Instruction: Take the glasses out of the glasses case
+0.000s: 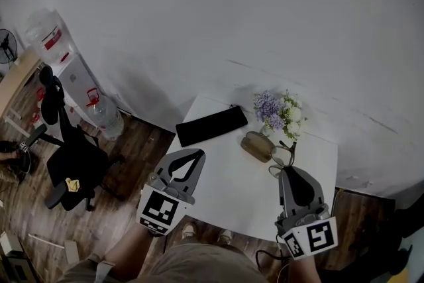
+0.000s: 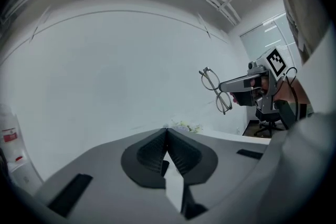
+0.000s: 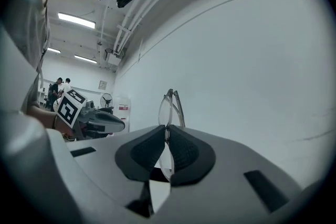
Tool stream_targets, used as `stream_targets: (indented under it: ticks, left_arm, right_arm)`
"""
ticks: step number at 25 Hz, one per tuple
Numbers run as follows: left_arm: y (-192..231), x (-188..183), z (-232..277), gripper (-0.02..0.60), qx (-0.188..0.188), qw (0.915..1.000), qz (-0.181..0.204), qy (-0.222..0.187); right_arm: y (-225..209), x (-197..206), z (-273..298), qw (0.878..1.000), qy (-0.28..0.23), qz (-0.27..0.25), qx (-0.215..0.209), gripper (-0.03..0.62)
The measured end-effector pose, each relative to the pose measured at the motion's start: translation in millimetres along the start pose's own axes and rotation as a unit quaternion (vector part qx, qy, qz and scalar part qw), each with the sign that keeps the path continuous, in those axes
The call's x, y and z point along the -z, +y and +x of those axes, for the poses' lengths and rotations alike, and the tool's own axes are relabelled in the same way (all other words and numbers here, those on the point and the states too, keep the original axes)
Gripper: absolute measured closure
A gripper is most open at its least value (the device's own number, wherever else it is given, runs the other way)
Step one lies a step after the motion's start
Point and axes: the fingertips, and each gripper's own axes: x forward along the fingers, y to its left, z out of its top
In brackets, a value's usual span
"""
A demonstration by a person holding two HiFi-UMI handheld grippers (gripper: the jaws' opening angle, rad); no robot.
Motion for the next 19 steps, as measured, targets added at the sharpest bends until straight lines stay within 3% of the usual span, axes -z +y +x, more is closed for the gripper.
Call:
stream_targets:
  ticks: [19]
  left_arm:
    - [-1.3, 2.4, 0.9, 0.566, 0.004, 1.0, -0.002, 0.003]
  right_arm:
    - [5.8, 7.8, 3.0, 1.0, 0.008, 0.011, -0.006, 0.545]
